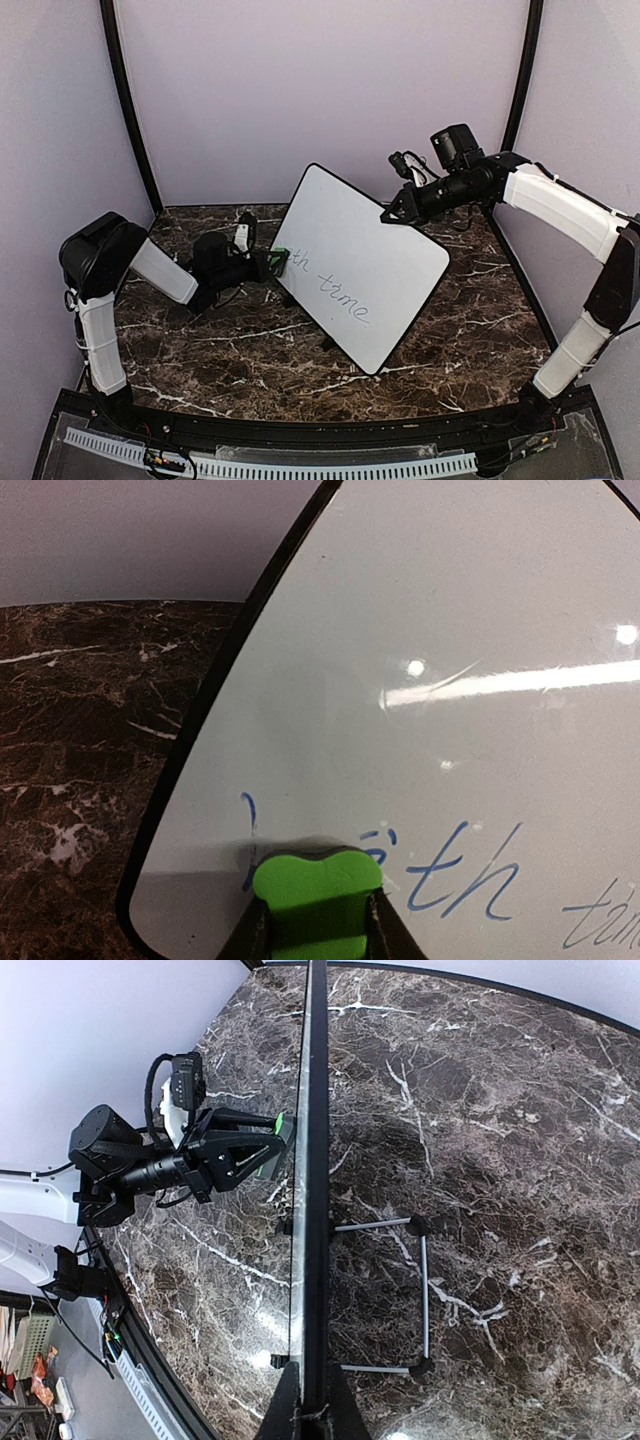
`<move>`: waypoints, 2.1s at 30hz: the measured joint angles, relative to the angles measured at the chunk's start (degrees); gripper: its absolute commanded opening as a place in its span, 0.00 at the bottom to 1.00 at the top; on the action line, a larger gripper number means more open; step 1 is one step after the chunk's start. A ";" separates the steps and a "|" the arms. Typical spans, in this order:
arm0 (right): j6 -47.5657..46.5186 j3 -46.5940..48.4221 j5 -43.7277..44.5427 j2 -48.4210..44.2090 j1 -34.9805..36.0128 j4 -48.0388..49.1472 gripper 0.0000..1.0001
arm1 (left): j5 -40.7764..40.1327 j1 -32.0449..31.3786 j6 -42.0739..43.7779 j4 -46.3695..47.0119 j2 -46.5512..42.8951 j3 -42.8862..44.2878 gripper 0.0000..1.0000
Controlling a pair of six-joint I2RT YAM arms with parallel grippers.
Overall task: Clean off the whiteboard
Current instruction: Erase the whiteboard from the whiteboard stand.
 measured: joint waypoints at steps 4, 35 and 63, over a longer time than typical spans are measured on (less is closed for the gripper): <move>0.00 0.00 -0.02 0.00 0.00 0.04 0.00 | -5.05 -0.15 -3.13 -0.02 0.00 0.00 0.00; 1.46 -0.02 0.17 0.00 0.00 -0.44 0.00 | -3.80 0.28 -23.76 1.07 2.45 -1.42 0.00; 2.47 -0.24 0.92 0.00 -0.04 -0.02 0.00 | -3.61 0.92 -27.28 0.61 4.17 3.50 0.00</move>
